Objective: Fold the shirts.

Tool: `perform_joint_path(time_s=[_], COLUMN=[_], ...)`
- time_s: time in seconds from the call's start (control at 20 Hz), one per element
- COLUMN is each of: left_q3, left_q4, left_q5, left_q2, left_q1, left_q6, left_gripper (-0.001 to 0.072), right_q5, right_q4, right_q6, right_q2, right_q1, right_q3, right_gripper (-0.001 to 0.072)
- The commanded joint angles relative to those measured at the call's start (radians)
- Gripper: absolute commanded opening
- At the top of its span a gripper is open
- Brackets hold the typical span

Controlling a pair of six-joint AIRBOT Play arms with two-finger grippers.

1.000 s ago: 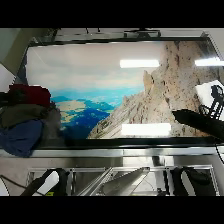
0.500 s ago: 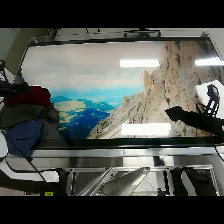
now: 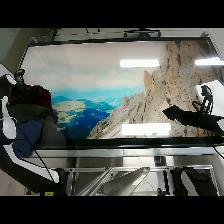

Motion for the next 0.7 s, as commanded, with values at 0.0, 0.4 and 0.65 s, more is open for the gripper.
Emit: perform_joint_path(time_s=[0.0,0.4,0.65], left_q3=[0.124,0.350,0.284], left_q4=[-0.061,-0.791,-0.729], left_q5=[-0.099,-0.117,-0.192], left_q2=[0.008,0.257,0.333], left_q1=[-0.021,-0.304,-0.513], left_q6=[-0.017,0.160,0.156], left_gripper=[0.0000,0.0019,0.0019], right_q5=[-0.001,0.001,0.052], right_q4=[0.009,0.009,0.007], right_q6=[0.000,0.000,-0.004], right_q2=[-0.003,-0.003,-0.003], right_q1=[0.000,0.000,0.000], right_q3=[0.000,0.000,0.000], right_gripper=[0.0703,0.0703,0.0703])
